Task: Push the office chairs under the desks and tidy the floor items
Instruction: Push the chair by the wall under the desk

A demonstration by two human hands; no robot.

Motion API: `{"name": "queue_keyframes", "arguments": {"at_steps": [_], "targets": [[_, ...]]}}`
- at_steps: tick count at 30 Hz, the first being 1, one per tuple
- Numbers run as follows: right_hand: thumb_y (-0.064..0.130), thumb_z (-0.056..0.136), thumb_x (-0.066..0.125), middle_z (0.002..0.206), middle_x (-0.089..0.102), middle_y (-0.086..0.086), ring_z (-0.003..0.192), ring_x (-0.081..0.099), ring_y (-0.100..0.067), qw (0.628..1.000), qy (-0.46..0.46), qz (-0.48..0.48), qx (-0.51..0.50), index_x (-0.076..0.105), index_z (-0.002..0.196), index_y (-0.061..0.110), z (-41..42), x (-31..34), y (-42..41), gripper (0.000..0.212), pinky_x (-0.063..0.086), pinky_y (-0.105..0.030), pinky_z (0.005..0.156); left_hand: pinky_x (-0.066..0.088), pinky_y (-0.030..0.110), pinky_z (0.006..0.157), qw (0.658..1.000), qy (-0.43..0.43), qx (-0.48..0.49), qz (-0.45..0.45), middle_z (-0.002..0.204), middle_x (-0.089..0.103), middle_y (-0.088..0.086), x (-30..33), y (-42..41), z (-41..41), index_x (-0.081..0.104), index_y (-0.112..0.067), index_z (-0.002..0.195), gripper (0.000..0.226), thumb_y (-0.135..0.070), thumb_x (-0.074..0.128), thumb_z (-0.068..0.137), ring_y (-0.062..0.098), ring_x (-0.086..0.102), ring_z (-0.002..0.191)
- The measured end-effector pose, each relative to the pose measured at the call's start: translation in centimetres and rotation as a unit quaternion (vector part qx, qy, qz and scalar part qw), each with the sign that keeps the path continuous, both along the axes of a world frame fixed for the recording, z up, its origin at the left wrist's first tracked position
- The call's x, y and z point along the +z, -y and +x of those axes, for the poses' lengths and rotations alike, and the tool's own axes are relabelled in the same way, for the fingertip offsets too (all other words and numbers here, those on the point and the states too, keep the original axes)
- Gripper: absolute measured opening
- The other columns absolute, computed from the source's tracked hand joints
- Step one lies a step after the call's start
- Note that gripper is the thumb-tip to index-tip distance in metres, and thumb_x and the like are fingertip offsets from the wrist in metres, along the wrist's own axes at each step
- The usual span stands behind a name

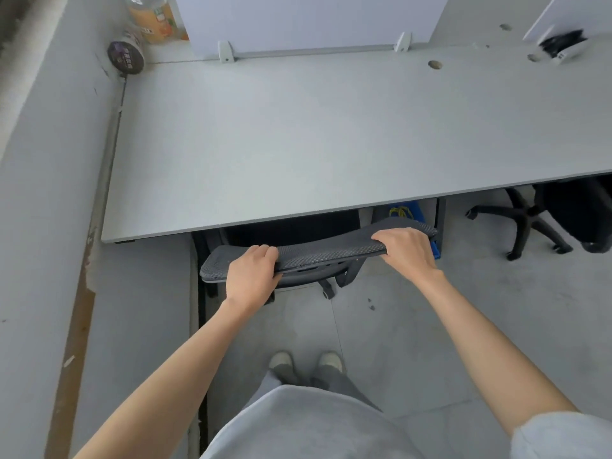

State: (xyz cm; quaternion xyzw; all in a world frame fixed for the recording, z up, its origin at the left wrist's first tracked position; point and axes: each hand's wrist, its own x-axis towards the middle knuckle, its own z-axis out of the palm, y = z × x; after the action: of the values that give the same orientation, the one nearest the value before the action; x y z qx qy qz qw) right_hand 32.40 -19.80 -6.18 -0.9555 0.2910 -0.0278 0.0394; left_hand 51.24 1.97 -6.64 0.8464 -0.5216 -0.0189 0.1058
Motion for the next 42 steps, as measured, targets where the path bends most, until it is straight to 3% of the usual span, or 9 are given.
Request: {"name": "queue_keyframes", "arguments": {"at_steps": [6, 10, 14, 17, 21, 25, 32, 37, 42], "targets": [[0.006, 0.056, 0.082, 0.06, 0.069, -0.006, 0.055, 0.064, -0.031, 0.999, -0.01, -0.008, 0.043, 0.073, 0.073, 0.012, -3.1, -0.4, 0.9, 0.02, 0.054, -0.034, 0.049, 0.02, 0.02, 0.035, 0.999, 0.026, 0.025, 0.015, 0.058, 0.054, -0.001, -0.2, -0.9, -4.1, 0.05, -0.013, 0.064, 0.038, -0.017, 0.086, 0.052, 0.019, 0.053, 0.054], [0.006, 0.056, 0.082, 0.059, 0.069, -0.007, 0.054, 0.064, -0.032, 0.998, 0.004, 0.0, 0.065, 0.074, 0.074, 0.011, -5.1, -0.4, 1.2, 0.02, 0.053, -0.033, 0.049, 0.006, 0.014, 0.041, 0.997, 0.043, 0.053, 0.02, 0.058, 0.054, 0.0, -0.2, -1.2, -7.1, 0.048, -0.012, 0.063, 0.04, -0.017, 0.086, 0.051, 0.02, 0.053, 0.054], [0.008, 0.061, 0.077, 0.056, 0.067, -0.005, 0.054, 0.062, -0.026, 0.999, -0.02, -0.004, 0.046, 0.072, 0.069, 0.011, -5.9, -0.8, -0.6, 0.01, 0.043, -0.026, 0.049, 0.021, 0.019, 0.041, 0.996, 0.038, 0.082, 0.008, 0.062, 0.056, -0.001, -0.5, -2.6, -7.9, 0.05, -0.012, 0.066, 0.033, -0.012, 0.082, 0.055, 0.021, 0.054, 0.059], [0.01, 0.05, 0.082, 0.043, 0.057, 0.001, 0.041, 0.053, -0.021, 0.998, -0.034, -0.001, 0.044, 0.064, 0.054, 0.016, -7.0, -1.1, -1.7, 0.019, 0.027, -0.02, 0.042, 0.019, 0.016, 0.044, 0.996, 0.026, 0.083, 0.01, 0.066, 0.059, 0.0, -0.2, -3.3, -8.2, 0.054, -0.012, 0.069, 0.029, -0.011, 0.08, 0.057, 0.023, 0.056, 0.063], [0.013, 0.044, 0.087, 0.041, 0.055, 0.003, 0.038, 0.052, -0.017, 0.999, -0.022, -0.013, 0.044, 0.063, 0.051, 0.017, -7.6, -1.0, -2.6, 0.026, 0.035, -0.02, 0.039, 0.014, 0.015, 0.045, 0.996, 0.033, 0.088, 0.006, 0.068, 0.059, -0.002, 0.1, -3.3, -7.9, 0.054, -0.015, 0.07, 0.026, -0.014, 0.078, 0.059, 0.021, 0.056, 0.065], [0.012, 0.04, 0.087, 0.036, 0.049, 0.002, 0.033, 0.046, -0.017, 1.0, -0.009, -0.017, 0.024, 0.054, 0.044, 0.016, -7.1, -0.4, -3.2, 0.033, 0.021, -0.018, 0.043, 0.023, 0.02, 0.047, 0.995, 0.026, 0.096, -0.002, 0.066, 0.057, -0.004, 0.3, -3.0, -7.0, 0.05, -0.017, 0.067, 0.026, -0.017, 0.076, 0.06, 0.02, 0.055, 0.064], [0.012, 0.046, 0.088, 0.039, 0.052, 0.003, 0.035, 0.049, -0.017, 0.999, -0.029, -0.028, 0.019, 0.06, 0.049, 0.017, -9.1, -0.8, -4.0, 0.028, 0.022, -0.018, 0.043, 0.023, 0.018, 0.042, 0.997, 0.025, 0.074, 0.005, 0.058, 0.056, -0.002, -0.3, -3.5, -8.2, 0.05, -0.014, 0.061, 0.027, -0.015, 0.076, 0.054, 0.021, 0.054, 0.056], [0.012, 0.032, 0.087, 0.033, 0.045, 0.003, 0.028, 0.043, -0.015, 0.998, -0.021, -0.052, -0.002, 0.05, 0.041, 0.018, -8.7, -0.3, -7.8, 0.038, 0.015, -0.018, 0.043, 0.015, 0.016, 0.046, 0.998, 0.037, 0.045, 0.001, 0.06, 0.056, -0.002, -0.1, -5.1, -5.5, 0.05, -0.014, 0.063, 0.029, -0.02, 0.079, 0.057, 0.023, 0.056, 0.058], [0.015, 0.033, 0.087, 0.034, 0.045, 0.004, 0.029, 0.044, -0.015, 0.999, 0.015, -0.03, 0.0, 0.046, 0.041, 0.016, -10.0, -0.6, -10.9, 0.042, 0.017, -0.016, 0.044, 0.019, 0.016, 0.044, 0.999, 0.036, -0.001, -0.016, 0.058, 0.053, -0.004, 0.1, -6.0, -4.6, 0.047, -0.016, 0.06, 0.016, -0.03, 0.054, 0.065, 0.021, 0.052, 0.057]]}}
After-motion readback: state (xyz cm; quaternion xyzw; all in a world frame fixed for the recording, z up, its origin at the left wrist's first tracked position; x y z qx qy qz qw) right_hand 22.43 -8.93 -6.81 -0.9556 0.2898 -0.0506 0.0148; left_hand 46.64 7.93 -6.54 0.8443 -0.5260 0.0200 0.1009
